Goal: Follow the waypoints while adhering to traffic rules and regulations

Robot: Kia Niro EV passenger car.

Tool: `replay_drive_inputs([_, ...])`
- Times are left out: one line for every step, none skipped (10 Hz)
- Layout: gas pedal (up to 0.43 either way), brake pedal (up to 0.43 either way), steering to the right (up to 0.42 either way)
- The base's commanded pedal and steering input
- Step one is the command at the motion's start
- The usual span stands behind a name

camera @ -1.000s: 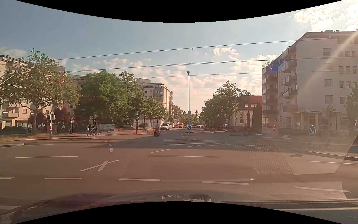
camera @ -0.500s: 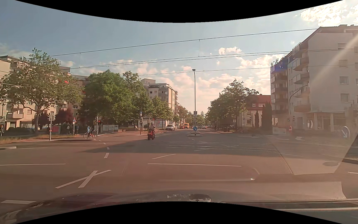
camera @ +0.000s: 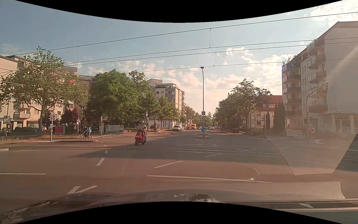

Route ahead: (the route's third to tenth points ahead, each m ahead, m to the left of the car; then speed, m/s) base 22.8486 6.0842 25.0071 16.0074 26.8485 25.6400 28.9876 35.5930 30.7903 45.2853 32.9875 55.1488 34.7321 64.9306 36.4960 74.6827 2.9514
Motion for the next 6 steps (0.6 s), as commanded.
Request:
replay_drive_inputs([0.000,0.000,-0.115])
replay_drive_inputs([0.079,0.000,-0.120])
replay_drive_inputs([0.189,0.000,-0.122])
replay_drive_inputs([0.248,0.000,-0.122])
replay_drive_inputs([0.331,0.000,-0.122])
replay_drive_inputs([0.378,0.000,-0.118])
